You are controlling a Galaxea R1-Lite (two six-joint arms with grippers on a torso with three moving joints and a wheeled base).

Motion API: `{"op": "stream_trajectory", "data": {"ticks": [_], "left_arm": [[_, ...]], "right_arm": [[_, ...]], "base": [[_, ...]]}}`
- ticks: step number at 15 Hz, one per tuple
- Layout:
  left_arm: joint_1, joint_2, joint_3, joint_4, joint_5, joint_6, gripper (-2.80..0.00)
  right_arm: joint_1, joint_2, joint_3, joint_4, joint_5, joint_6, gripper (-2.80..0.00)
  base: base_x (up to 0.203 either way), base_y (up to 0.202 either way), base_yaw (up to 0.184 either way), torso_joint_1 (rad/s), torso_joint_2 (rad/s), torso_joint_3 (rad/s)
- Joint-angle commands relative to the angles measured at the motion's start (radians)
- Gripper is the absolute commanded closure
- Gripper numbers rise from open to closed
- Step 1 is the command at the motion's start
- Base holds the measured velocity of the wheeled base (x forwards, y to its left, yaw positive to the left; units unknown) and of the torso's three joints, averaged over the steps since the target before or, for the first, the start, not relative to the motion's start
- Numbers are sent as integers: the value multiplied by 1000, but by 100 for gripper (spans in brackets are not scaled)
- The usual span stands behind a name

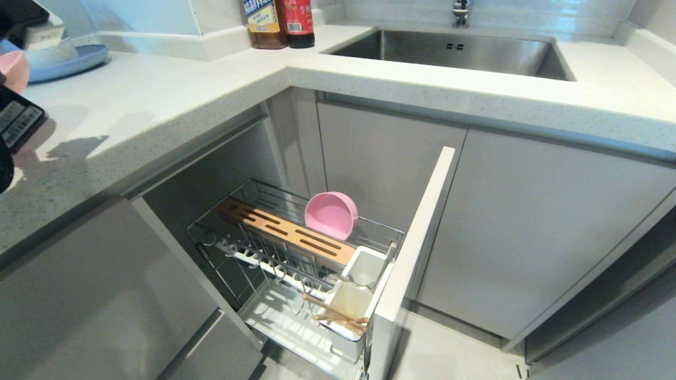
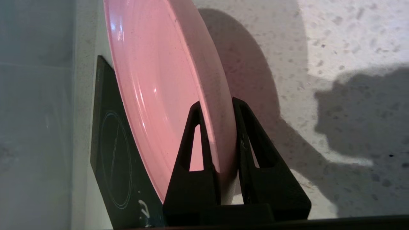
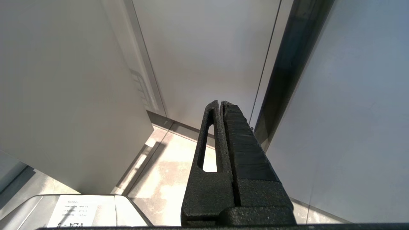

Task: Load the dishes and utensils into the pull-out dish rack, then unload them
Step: Take the plate out of the cupboard

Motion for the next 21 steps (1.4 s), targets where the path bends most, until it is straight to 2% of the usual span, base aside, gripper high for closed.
{"op": "stream_trajectory", "data": {"ticks": [1,15,16,21], "left_arm": [[0,21,-1,8,1,36,0],[-2,43,-1,8,-60,50,0],[-2,41,-1,7,-61,50,-280],[-6,37,-1,-47,-65,49,-280]], "right_arm": [[-1,0,2,0,0,0,0],[0,0,2,0,0,0,0],[1,0,2,0,0,0,0],[0,0,2,0,0,0,0]], "base": [[0,0,0,0,0,0],[0,0,0,0,0,0],[0,0,0,0,0,0],[0,0,0,0,0,0]]}}
